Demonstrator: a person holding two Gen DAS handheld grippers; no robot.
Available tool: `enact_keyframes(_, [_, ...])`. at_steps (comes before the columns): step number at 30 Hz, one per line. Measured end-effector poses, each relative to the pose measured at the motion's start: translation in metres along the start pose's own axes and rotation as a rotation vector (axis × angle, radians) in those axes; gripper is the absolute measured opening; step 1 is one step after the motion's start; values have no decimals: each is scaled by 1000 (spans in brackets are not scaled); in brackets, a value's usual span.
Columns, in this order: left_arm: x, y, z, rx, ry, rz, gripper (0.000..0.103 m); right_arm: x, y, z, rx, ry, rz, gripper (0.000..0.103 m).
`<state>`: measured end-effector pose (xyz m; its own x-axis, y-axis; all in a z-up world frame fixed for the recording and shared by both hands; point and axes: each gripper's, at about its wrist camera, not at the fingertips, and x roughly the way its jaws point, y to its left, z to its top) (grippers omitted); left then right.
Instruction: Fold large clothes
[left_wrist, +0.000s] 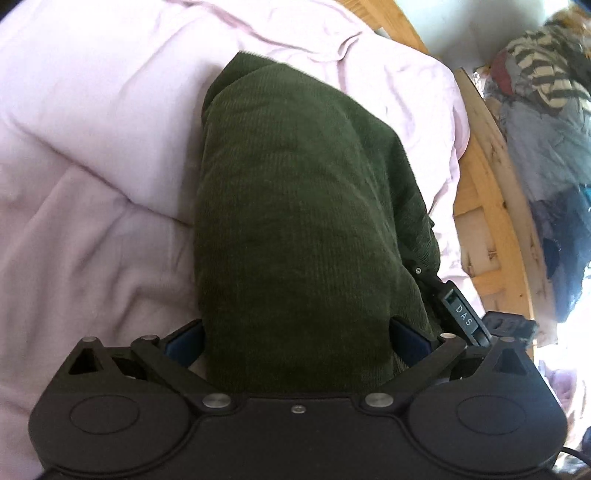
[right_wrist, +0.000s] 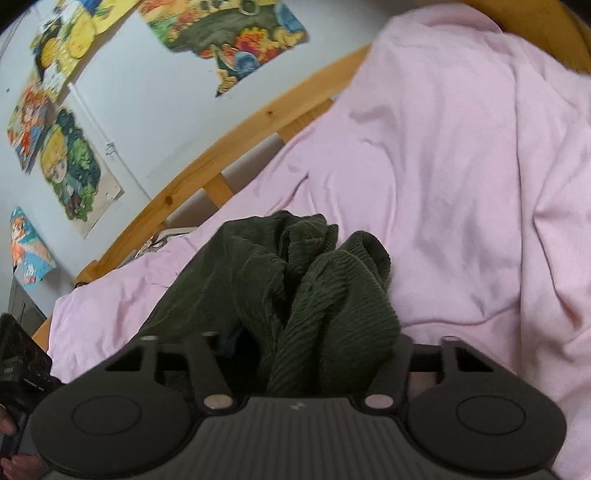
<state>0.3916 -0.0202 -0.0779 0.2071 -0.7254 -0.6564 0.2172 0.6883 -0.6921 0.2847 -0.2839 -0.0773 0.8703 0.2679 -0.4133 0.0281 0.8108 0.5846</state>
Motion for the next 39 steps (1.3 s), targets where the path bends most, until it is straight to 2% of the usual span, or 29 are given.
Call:
enact_keyframes(4, [-11,-8,-9,33,-63,9,94,-15,20,2,-81,-47,19,46])
enact_keyframes(10, [-46,-16,-19,121,-133,-27,91,-28,63,19,-170,-144,73,46])
enact_keyframes(14, [-76,-15,-4,167,-221,-9,91,5,91,39,-149,-156,98,46])
enact_keyframes(18, [-103,-1,22,175,-339,66,90,63,117,50,-169,-124,89,48])
enact_keyframes(21, [-107,17,33,161,-386,170,85,109,123,40,-209,-32,24,59])
enact_keyframes(22, [-101,25,35,142,-373,223,84,118,123,35,-232,-19,-9,66])
enact_keyframes(23, [-96,32,35,123,-371,248,85,123,122,30,-250,-22,-42,78])
enact_keyframes(25, [-96,44,31,97,-416,166,87,124,113,29,-235,-27,-46,81])
enact_keyframes(26, [-94,44,30,81,-412,153,88,122,107,31,-216,-25,-37,84])
enact_keyframes(29, [-89,34,27,109,-424,193,92,111,101,34,-245,-34,-84,93])
enact_keyframes(32, [-85,21,24,150,-434,250,95,94,104,34,-298,-43,-116,95])
enact_keyframes(35, [-87,16,20,142,-437,306,101,67,106,32,-326,-74,-129,102])
enact_keyframes(39, [-81,-7,9,180,-424,349,102,24,106,27,-341,-125,-160,102])
